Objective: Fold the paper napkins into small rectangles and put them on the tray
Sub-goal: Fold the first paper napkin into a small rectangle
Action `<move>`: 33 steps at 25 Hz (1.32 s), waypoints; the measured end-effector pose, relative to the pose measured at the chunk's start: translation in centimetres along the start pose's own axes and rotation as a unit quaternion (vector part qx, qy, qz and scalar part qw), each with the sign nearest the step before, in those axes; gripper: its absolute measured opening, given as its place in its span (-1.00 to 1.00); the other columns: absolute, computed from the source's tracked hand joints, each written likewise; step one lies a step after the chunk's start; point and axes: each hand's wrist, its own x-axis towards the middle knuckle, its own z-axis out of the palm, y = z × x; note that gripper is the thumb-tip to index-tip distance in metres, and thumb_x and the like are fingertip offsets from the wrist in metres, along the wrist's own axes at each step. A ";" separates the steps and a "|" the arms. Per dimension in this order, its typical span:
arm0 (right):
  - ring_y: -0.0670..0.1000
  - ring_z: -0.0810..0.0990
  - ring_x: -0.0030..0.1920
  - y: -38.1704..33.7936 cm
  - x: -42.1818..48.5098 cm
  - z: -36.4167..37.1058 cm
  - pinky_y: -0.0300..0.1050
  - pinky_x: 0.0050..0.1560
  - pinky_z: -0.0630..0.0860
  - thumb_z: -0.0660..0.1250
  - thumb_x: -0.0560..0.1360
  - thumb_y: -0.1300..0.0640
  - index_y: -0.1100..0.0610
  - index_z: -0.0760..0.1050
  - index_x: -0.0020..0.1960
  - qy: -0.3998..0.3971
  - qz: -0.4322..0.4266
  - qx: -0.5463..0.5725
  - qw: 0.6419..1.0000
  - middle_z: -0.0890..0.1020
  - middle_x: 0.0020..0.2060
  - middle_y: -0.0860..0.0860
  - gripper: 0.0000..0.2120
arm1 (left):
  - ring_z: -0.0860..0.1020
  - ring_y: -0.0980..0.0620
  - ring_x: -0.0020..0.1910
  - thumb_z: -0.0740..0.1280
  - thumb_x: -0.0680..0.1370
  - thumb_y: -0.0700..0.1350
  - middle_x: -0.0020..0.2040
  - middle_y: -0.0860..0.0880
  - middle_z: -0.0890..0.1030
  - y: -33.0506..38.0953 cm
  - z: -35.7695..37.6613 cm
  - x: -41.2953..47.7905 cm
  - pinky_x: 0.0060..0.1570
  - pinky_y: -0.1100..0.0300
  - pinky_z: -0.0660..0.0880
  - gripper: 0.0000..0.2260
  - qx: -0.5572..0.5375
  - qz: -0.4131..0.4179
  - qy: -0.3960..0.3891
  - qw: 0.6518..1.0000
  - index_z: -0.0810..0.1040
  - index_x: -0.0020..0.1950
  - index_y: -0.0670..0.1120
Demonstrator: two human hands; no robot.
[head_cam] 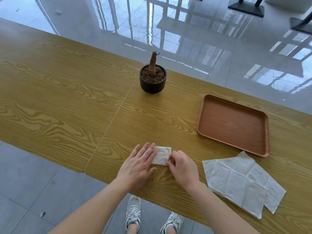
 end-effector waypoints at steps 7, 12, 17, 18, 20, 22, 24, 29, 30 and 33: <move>-0.09 0.53 -0.27 -0.3 -0.1 -0.1 -0.17 -0.33 0.45 0.37 0.53 -0.12 -0.03 0.50 -0.12 0.035 0.043 -0.041 0.998 0.56 -0.25 -0.14 -0.82 | 0.18 -0.06 0.57 0.01 0.68 0.18 0.59 -0.05 0.22 0.3 -0.2 0.0 0.51 -0.12 0.18 -0.48 -0.024 -0.035 0.035 0.998 0.30 0.55 -0.06; -0.03 0.59 -0.20 -0.7 0.7 0.0 -0.10 -0.28 0.46 0.34 0.51 -0.19 -0.06 0.54 -0.16 -0.028 0.129 -0.029 0.991 0.62 -0.25 -0.13 -0.78 | 0.62 -0.09 0.00 0.45 0.49 -0.18 0.08 -0.07 0.68 0.9 -1.6 1.3 -0.05 -0.01 0.52 -0.91 -0.021 -0.063 0.121 0.990 0.69 -0.02 -0.08; 0.02 0.60 -0.14 -0.2 1.8 -0.8 -0.07 -0.23 0.46 0.32 0.52 -0.13 -0.04 0.52 -0.16 -0.053 0.119 -0.019 0.991 0.64 -0.21 -0.10 -0.82 | 0.53 -0.08 -0.13 0.44 0.49 -0.22 -0.10 -0.04 0.60 1.1 -1.9 0.9 -0.07 0.00 0.49 -0.78 -0.125 -0.149 0.121 0.973 0.65 0.12 -0.07; 0.02 0.60 -0.14 0.0 1.8 -1.0 -0.06 -0.22 0.48 0.32 0.52 -0.12 -0.04 0.50 -0.17 -0.053 0.114 -0.018 0.992 0.62 -0.22 -0.11 -0.82 | 0.52 -0.07 -0.09 0.41 0.52 -0.18 -0.07 -0.04 0.60 1.2 -2.0 0.9 0.00 0.00 0.48 -0.75 -0.155 -0.186 0.113 0.964 0.62 0.20 -0.07; 0.00 0.58 -0.16 0.3 1.8 -1.2 -0.06 -0.23 0.45 0.33 0.51 -0.17 -0.05 0.48 -0.18 -0.045 0.106 -0.022 0.993 0.59 -0.24 -0.14 -0.78 | 0.49 -0.03 -0.02 0.34 0.57 -0.09 -0.04 -0.01 0.58 1.4 -2.0 1.1 0.09 0.05 0.43 -0.78 -0.203 -0.256 0.093 0.940 0.61 0.20 -0.03; -0.04 0.58 -0.20 0.1 1.7 -1.2 -0.08 -0.25 0.45 0.34 0.50 -0.23 -0.06 0.50 -0.19 -0.043 0.098 -0.029 0.994 0.60 -0.26 -0.15 -0.74 | 0.47 0.03 -0.02 0.33 0.57 -0.01 -0.07 0.05 0.55 1.7 -2.0 1.3 0.08 0.08 0.43 -0.87 -0.237 -0.298 0.096 0.920 0.64 0.04 0.01; -0.04 0.58 -0.20 -0.2 1.8 -0.9 -0.08 -0.25 0.49 0.33 0.51 -0.21 -0.06 0.53 -0.18 -0.063 0.093 -0.028 0.993 0.62 -0.26 -0.14 -0.76 | 0.48 0.06 -0.04 0.35 0.56 0.02 -0.12 0.10 0.54 1.8 -2.1 1.4 -0.04 0.13 0.46 -0.89 -0.275 -0.326 0.102 0.899 0.61 -0.09 0.02; 0.05 0.61 -0.12 -0.4 4.2 -1.8 -0.06 -0.23 0.45 0.29 0.56 -0.12 0.00 0.53 -0.14 -0.076 0.039 -0.065 0.994 0.63 -0.17 -0.08 -0.78 | 0.56 0.08 -0.18 0.35 0.53 0.00 -0.21 0.12 0.60 2.3 -2.6 1.8 -0.23 0.15 0.46 -0.92 -0.291 -0.363 0.076 0.882 0.57 -0.12 0.03; 0.06 0.61 -0.11 -0.5 4.7 -2.3 -0.05 -0.21 0.45 0.29 0.57 -0.10 0.02 0.53 -0.12 -0.067 0.027 -0.070 0.995 0.63 -0.15 -0.07 -0.79 | 0.56 0.07 -0.19 0.35 0.53 -0.01 -0.22 0.12 0.60 2.7 -2.7 2.0 -0.22 0.13 0.47 -0.94 -0.293 -0.364 0.074 0.881 0.55 -0.09 0.03; 0.04 0.59 -0.13 -0.7 4.5 -3.1 0.01 -0.15 0.54 0.32 0.57 -0.07 0.04 0.52 -0.07 -0.022 0.039 -0.020 0.999 0.62 -0.15 -0.07 -0.81 | 0.57 0.04 -0.21 0.37 0.53 -0.03 -0.24 0.10 0.59 3.9 -2.8 2.5 -0.22 0.09 0.50 -0.91 -0.297 -0.360 0.071 0.882 0.48 -0.04 0.02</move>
